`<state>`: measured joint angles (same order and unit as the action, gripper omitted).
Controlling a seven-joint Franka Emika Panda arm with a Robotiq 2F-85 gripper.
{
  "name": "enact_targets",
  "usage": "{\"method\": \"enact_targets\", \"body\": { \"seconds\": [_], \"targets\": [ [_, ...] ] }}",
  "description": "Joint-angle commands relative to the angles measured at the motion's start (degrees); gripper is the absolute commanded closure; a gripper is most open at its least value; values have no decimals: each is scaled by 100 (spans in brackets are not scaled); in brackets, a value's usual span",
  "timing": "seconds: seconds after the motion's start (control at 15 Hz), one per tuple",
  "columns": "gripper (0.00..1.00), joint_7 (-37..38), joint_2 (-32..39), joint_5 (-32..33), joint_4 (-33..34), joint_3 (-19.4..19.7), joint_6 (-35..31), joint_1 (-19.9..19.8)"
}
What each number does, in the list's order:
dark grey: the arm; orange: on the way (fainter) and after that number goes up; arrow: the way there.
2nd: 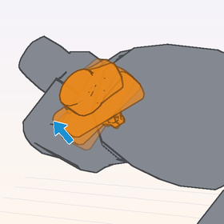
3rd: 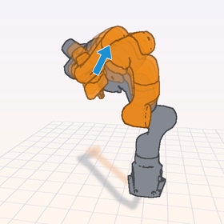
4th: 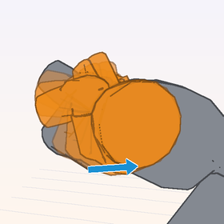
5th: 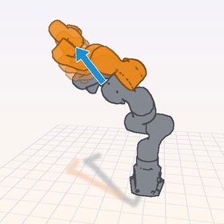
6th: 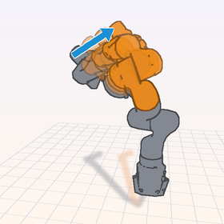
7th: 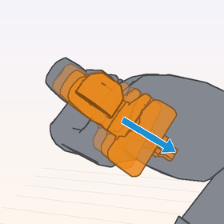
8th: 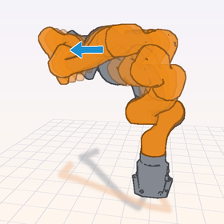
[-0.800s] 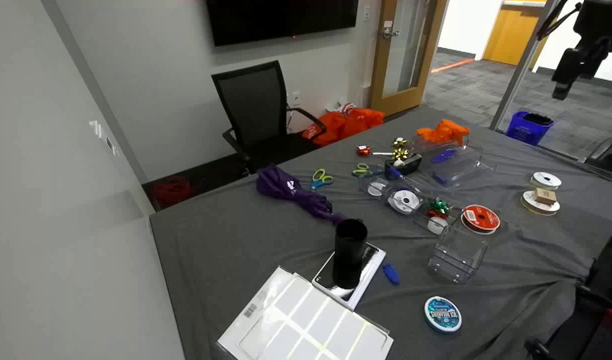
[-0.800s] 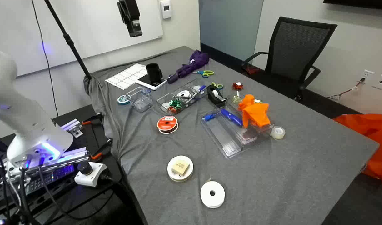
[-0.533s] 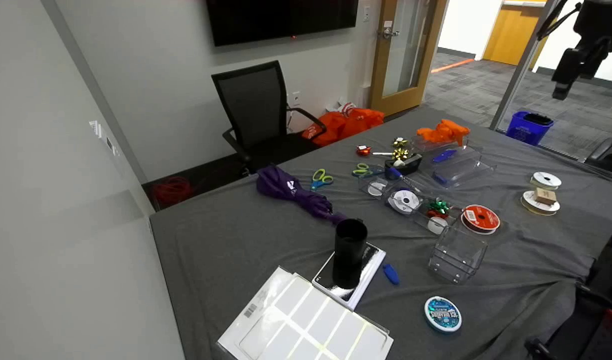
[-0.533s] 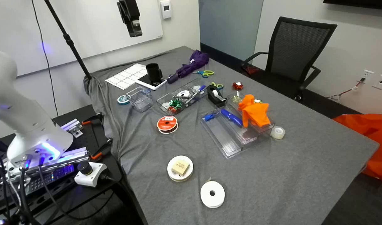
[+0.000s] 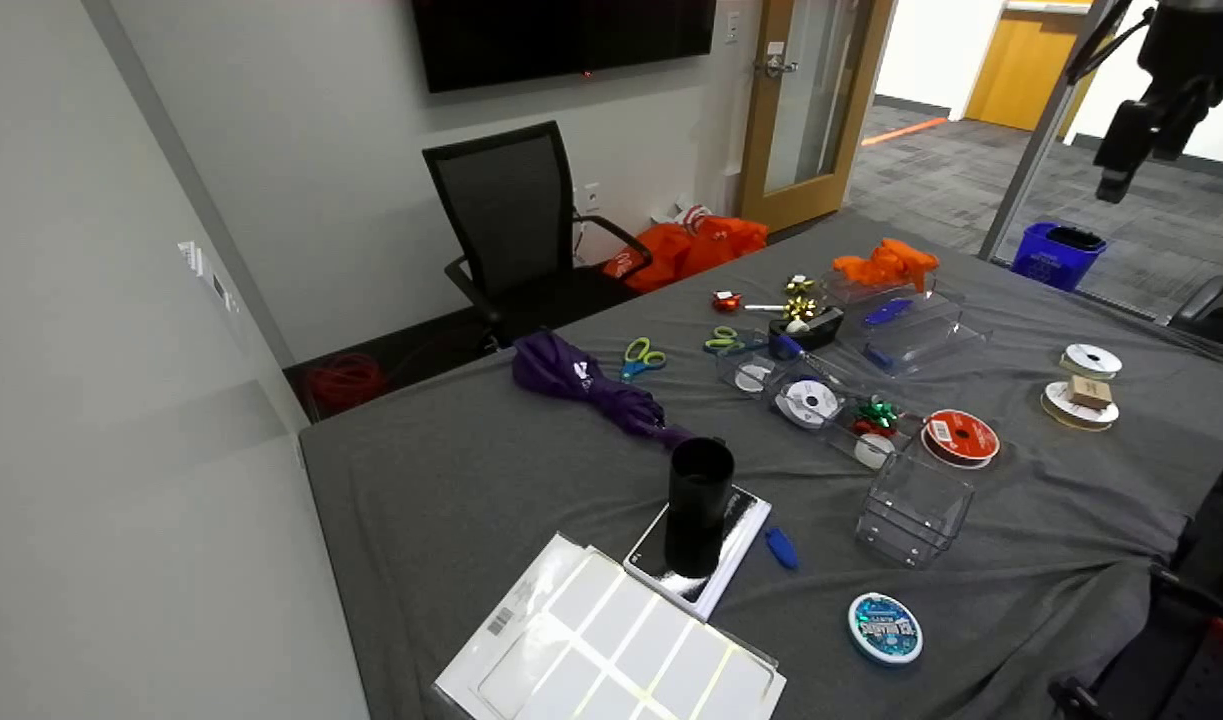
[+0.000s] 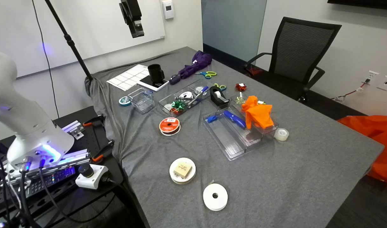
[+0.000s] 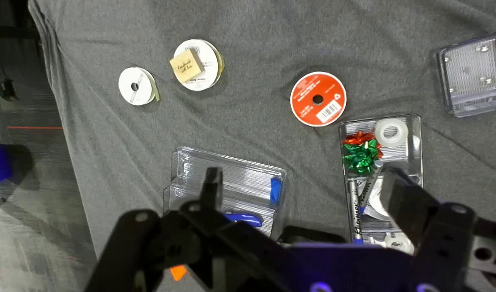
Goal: Move the clear container at the front to the right.
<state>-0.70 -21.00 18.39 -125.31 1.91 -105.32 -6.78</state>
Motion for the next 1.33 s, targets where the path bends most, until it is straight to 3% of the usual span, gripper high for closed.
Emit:
{"method": "enact_targets", "body": {
  "seconds": [0.0,0.33,1.0,1.07,1.13,1.27],
  "targets": [
    [0,640,323,338,-148,-358,-190,222],
    [0,1038,928,438,-494,-650,-986,627],
    [0,-258,1429,-160,-1898,-181,-3563,652],
    [0,-287,1442,-142,-1990,-145,-3717,625],
    [0,-2,1437,-26,-1740,-249,-3305,665],
    [0,-96,1445,-50,-1887,-183,-3485,644]
  ]
}}
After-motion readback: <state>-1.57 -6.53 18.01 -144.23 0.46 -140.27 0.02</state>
